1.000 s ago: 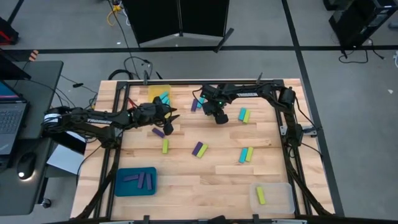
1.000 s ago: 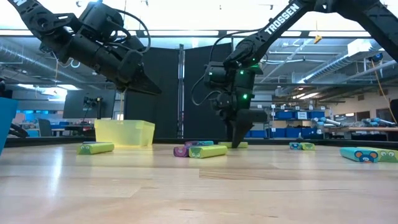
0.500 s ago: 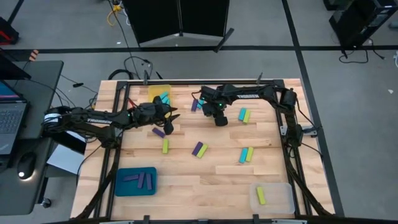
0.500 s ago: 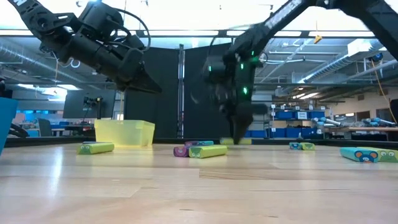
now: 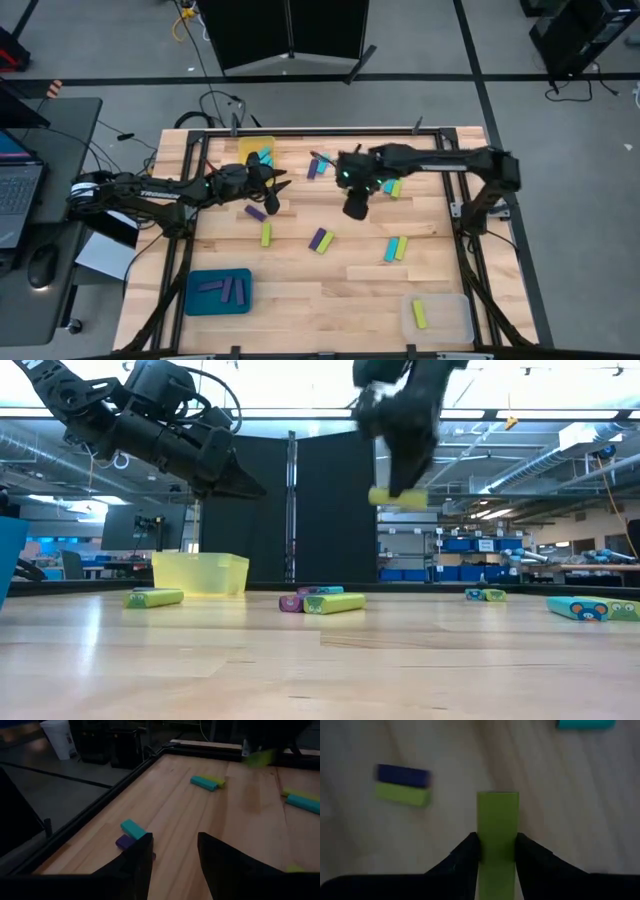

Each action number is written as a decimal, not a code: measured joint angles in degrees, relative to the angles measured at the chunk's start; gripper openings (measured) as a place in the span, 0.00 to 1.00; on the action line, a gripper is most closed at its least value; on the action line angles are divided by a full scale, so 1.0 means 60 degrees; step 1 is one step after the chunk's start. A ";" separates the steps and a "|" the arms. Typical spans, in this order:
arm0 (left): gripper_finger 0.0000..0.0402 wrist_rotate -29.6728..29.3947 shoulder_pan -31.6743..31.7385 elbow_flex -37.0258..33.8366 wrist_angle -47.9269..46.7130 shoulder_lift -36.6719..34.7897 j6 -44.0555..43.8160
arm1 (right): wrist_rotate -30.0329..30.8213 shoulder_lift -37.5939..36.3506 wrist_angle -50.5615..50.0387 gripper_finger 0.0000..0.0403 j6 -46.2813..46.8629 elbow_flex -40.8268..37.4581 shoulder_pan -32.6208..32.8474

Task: Sort blocks
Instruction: Put the green block into the transparent bin, then put the bottom blue block into the yellow bin

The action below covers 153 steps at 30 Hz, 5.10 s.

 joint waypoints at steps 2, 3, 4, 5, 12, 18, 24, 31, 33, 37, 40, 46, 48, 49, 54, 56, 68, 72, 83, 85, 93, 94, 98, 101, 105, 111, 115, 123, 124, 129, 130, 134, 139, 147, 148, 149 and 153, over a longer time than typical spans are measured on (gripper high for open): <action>0.41 0.0000 0.0000 0.0000 0.0136 0.0000 0.0000 | 0.0025 -0.0381 -0.0629 0.28 0.1405 0.0010 0.0545; 0.41 0.0000 0.0000 0.0000 0.0183 0.0000 0.0000 | 0.0100 -0.0508 -0.0937 0.28 0.2040 0.0011 0.0834; 0.41 0.0000 0.0003 0.0000 0.0222 0.0000 0.0000 | 0.0204 -0.0610 -0.1255 0.28 0.2653 0.0011 0.1125; 0.41 0.0000 0.0011 0.0000 0.0290 0.0000 0.0005 | 0.0277 -0.0696 -0.1524 0.28 0.3286 0.0011 0.1400; 0.41 -0.0004 0.0011 0.0000 0.0638 0.0000 0.0018 | 0.0169 -0.1010 -0.3131 0.28 0.7255 0.0011 0.3327; 0.41 -0.0007 0.0011 0.0004 0.0991 0.0000 0.0018 | -0.0700 -0.1034 -0.3426 0.28 1.0568 0.0011 0.5174; 0.41 -0.0229 0.0011 0.0004 0.1440 0.0000 0.0264 | -0.1621 -0.1034 -0.2734 0.28 1.3884 0.0008 0.7281; 0.41 -0.0390 0.0011 0.0354 0.1634 0.0000 0.0746 | -0.1592 -0.1038 -0.0640 0.28 1.7671 -0.1374 0.8953; 0.41 -0.0390 0.0011 0.0454 0.1637 0.0000 0.0748 | -0.1590 -0.1030 0.0170 0.28 1.8295 -0.1981 0.9195; 0.41 -0.0388 0.0011 0.0492 0.1602 0.0000 0.0738 | -0.1517 -0.1027 0.2138 0.28 1.9415 -0.3155 0.9524; 0.41 -0.0383 0.0011 0.0492 0.1478 0.0000 0.0558 | -0.1516 -0.1027 0.2614 0.28 1.9886 -0.3713 0.9767; 0.41 -0.0379 0.0011 0.0492 0.1241 0.0000 0.0423 | -0.1705 -0.1027 0.2581 0.28 1.9935 -0.4288 0.9883; 0.41 -0.0375 0.0011 0.0492 0.1108 0.0000 0.0353 | -0.1713 -0.1027 0.2564 0.28 1.9935 -0.4488 0.9895; 0.41 -0.0372 0.0007 0.0492 0.1069 0.0000 0.0256 | -0.1738 -0.1027 0.2580 0.28 1.9935 -0.4602 0.9899; 0.41 -0.0342 0.0011 0.0492 0.0960 0.0000 0.0203 | -0.1803 -0.1027 0.2696 0.28 1.9968 -0.5054 0.9917; 0.41 -0.0342 0.0011 0.0492 0.0966 0.0000 0.0204 | -0.1803 -0.1027 0.2814 0.28 1.9965 -0.5199 0.9924; 0.41 -0.0342 0.0011 0.0492 0.0974 0.0000 0.0204 | -0.2304 -0.1034 0.2958 0.48 1.8675 -0.4847 0.9839; 0.41 -0.0345 0.0011 0.0492 0.1030 0.0000 0.0217 | -0.3077 -0.1034 0.1658 0.50 1.7524 -0.3912 0.9589; 0.41 -0.0346 0.0011 0.0492 0.0976 0.0008 0.0440 | -0.2184 -0.1052 -0.2839 0.17 1.1315 -0.1829 0.7233; 0.41 -0.0299 0.0009 0.0492 0.1016 0.0117 0.0374 | -0.1413 -0.1052 -0.2895 0.06 0.9579 -0.1966 0.6485; 0.41 -0.0087 -0.0007 0.0495 0.1077 0.0600 0.0211 | -0.0179 -0.1038 -0.0677 0.03 0.3188 -0.3351 0.3443; 0.41 -0.0085 -0.0007 0.0495 0.1031 0.0627 0.0210 | -0.0178 -0.1034 -0.0475 0.02 0.2524 -0.3518 0.3182; 0.41 -0.0084 -0.0007 0.0492 0.0986 0.0630 0.0208 | -0.0182 -0.1034 0.0155 0.03 0.0213 -0.3990 0.2537; 0.41 -0.0080 -0.0007 0.0492 0.0974 0.0630 0.0204 | -0.0261 -0.1034 0.0307 0.03 -0.0857 -0.4295 0.2267; 0.41 -0.0078 -0.0007 0.0492 0.0960 0.0630 0.0183 | -0.0473 -0.1034 0.0761 0.02 -0.1911 -0.4817 0.2126; 0.41 -0.0076 -0.0007 0.0492 0.0963 0.0630 0.0208 | -0.0982 -0.1030 0.1221 0.02 -0.2587 -0.5229 0.2125; 0.41 -0.0073 -0.0007 0.0492 0.0963 0.0630 0.0211 | -0.1791 -0.1030 0.1668 0.02 -0.2812 -0.5543 0.2211; 0.41 -0.0073 -0.0007 0.0492 0.0971 0.0630 0.0295 | -0.2129 -0.1080 0.2489 0.02 -0.3073 -0.6074 0.2340; 0.41 -0.0073 -0.0007 0.0492 0.0971 0.0630 0.0346 | -0.2136 -0.1081 0.2626 0.02 -0.3061 -0.6131 0.2330; 0.41 -0.0073 -0.0007 0.0492 0.0971 0.0627 0.0427 | -0.2133 -0.1070 0.3306 0.02 -0.2486 -0.6160 0.2038; 0.41 -0.0073 -0.0007 0.0492 0.0971 0.0627 0.0428 | -0.2115 -0.1067 0.3438 0.02 -0.2251 -0.6156 0.1945; 0.41 -0.0076 -0.0007 0.0492 0.0971 0.0627 0.0426 | -0.1844 -0.1060 0.3828 0.02 -0.1352 -0.6164 0.1616; 0.41 -0.0076 -0.0007 0.0492 0.0971 0.0627 0.0425 | -0.1276 -0.1027 0.3922 0.02 -0.0608 -0.5932 0.1201; 0.41 -0.0076 -0.0007 0.0492 0.0967 0.0627 0.0423 | -0.0389 -0.1165 0.3435 0.16 -0.3248 -0.4757 0.0872; 0.41 -0.0076 -0.0007 0.0492 0.0967 0.0627 0.0423 | -0.0323 -0.1165 0.3407 0.19 -0.3760 -0.4728 0.0872; 0.41 -0.0076 -0.0007 0.0492 0.0966 0.0627 0.0423 | -0.0297 -0.1169 0.3406 0.22 -0.4234 -0.4716 0.0872; 0.41 0.0078 -0.0007 0.0492 0.0949 0.0627 0.0459 | -0.0323 -0.1022 0.3282 0.35 -0.5460 -0.4714 0.0869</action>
